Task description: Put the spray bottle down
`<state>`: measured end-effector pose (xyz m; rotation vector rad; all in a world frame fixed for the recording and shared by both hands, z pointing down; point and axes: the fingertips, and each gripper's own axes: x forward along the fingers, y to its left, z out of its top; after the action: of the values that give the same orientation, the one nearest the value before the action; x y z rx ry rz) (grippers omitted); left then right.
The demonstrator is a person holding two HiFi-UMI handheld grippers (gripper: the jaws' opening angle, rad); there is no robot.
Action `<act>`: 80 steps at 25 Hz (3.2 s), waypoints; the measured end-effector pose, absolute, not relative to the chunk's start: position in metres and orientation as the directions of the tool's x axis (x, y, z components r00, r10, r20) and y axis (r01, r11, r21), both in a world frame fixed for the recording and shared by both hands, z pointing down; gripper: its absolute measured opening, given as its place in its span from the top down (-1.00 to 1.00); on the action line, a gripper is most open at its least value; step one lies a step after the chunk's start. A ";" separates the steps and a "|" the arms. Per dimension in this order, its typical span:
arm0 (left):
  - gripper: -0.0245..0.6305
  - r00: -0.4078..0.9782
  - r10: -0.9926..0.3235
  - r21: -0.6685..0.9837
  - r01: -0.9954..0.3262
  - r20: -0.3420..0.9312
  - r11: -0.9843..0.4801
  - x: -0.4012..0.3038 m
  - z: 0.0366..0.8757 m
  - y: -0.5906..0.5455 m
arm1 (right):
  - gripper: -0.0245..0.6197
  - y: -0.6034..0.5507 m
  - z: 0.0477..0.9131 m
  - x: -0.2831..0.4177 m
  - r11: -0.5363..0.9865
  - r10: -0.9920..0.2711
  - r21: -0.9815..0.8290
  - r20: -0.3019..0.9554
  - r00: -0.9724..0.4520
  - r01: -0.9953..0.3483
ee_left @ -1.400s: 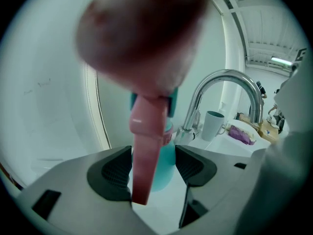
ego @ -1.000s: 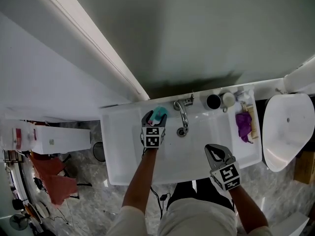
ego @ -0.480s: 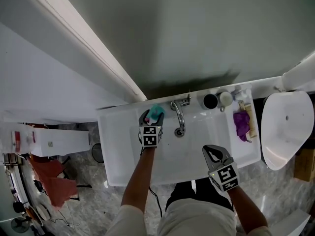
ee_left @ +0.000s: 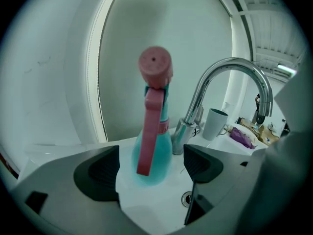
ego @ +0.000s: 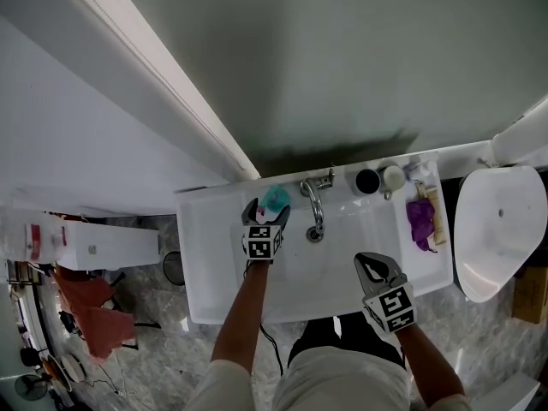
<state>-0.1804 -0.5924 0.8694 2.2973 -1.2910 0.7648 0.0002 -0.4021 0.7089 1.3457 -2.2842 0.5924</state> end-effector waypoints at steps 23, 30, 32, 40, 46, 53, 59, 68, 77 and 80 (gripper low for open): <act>-0.26 0.382 -0.752 -0.008 -0.889 0.537 -0.458 -0.210 0.711 -0.508 | 0.89 -0.386 0.615 0.019 0.500 -0.780 -0.066 0.399 -0.482 -0.864; 0.04 0.371 -0.790 -0.029 -0.898 0.488 -0.439 -0.208 0.658 -0.470 | 0.89 -0.375 0.590 0.042 0.507 -0.797 -0.034 0.362 -0.483 -0.861; 0.13 0.369 -0.801 -0.028 -0.902 0.472 -0.432 -0.206 0.643 -0.460 | 0.89 -0.372 0.584 0.049 0.514 -0.796 -0.026 0.357 -0.488 -0.857; 0.30 0.346 -0.818 0.018 -0.924 0.460 -0.381 -0.206 0.599 -0.421 | 0.89 -0.369 0.557 0.073 0.526 -0.804 -0.025 0.312 -0.507 -0.850; 0.46 0.347 -0.844 -0.012 -0.923 0.408 -0.385 -0.206 0.565 -0.401 | 0.89 -0.373 0.534 0.080 0.541 -0.807 -0.012 0.274 -0.523 -0.841; 0.66 0.379 -0.850 0.051 -0.920 0.366 -0.388 -0.202 0.538 -0.382 | 0.89 -0.375 0.516 0.083 0.539 -0.817 -0.008 0.239 -0.525 -0.842; 0.81 0.371 -0.871 0.020 -0.922 0.323 -0.386 -0.205 0.524 -0.374 | 0.89 -0.373 0.508 0.083 0.530 -0.827 -0.013 0.216 -0.520 -0.848; 0.91 0.399 -0.874 0.010 -0.911 0.276 -0.412 -0.200 0.513 -0.367 | 0.89 -0.368 0.511 0.084 0.520 -0.831 -0.019 0.221 -0.511 -0.854; 0.91 0.409 -0.873 0.020 -0.908 0.265 -0.419 -0.199 0.514 -0.365 | 0.89 -0.362 0.512 0.076 0.559 -0.807 -0.028 0.211 -0.551 -0.829; 0.91 0.411 -0.871 0.023 -0.907 0.271 -0.421 -0.197 0.517 -0.364 | 0.89 -0.361 0.511 0.076 0.554 -0.813 -0.026 0.202 -0.547 -0.832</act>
<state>-0.1971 -0.3639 0.5169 2.4953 -1.5873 0.3261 0.0756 -0.3611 0.5107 1.3988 -2.6195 0.1765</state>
